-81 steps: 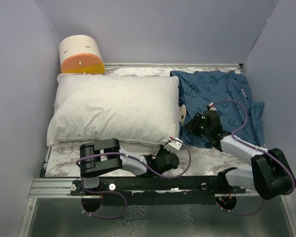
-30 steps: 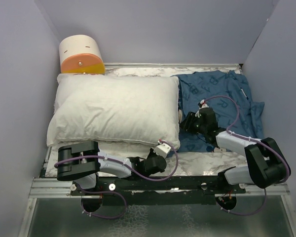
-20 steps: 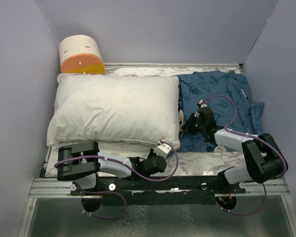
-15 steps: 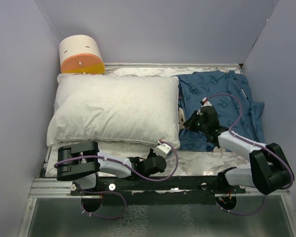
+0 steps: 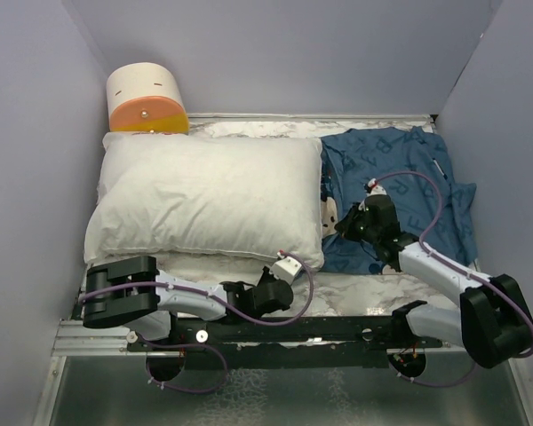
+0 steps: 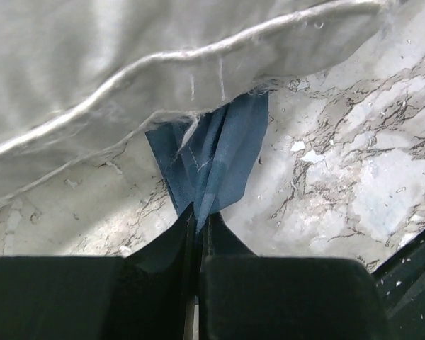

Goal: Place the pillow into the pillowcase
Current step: Adjust the pillowcase at the center of the board.

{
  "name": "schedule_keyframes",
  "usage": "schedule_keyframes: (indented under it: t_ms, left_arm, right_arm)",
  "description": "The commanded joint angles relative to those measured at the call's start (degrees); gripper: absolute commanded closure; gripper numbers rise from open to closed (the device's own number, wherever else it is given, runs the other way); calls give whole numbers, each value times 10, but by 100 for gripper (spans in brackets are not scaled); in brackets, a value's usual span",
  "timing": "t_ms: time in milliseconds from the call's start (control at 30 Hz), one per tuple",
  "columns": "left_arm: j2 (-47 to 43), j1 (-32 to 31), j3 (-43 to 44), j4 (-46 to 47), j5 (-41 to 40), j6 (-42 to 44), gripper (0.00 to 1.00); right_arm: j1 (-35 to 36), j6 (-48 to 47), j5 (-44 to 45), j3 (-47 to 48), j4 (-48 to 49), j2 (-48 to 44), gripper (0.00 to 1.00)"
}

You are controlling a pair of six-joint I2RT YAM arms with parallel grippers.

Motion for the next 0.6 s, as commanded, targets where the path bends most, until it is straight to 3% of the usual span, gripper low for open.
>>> schedule_keyframes:
  t_ms: [0, 433, 567]
  left_arm:
    - [-40, -7, -21, -49, 3, -14, 100]
    - [-70, -7, -11, -110, 27, -4, 100]
    - [-78, -7, -7, -126, 44, -2, 100]
  right_arm:
    - [1, 0, 43, -8, -14, -49, 97]
    - [1, -1, 15, -18, -29, -123, 95]
    - [1, 5, 11, -30, -39, -125, 89]
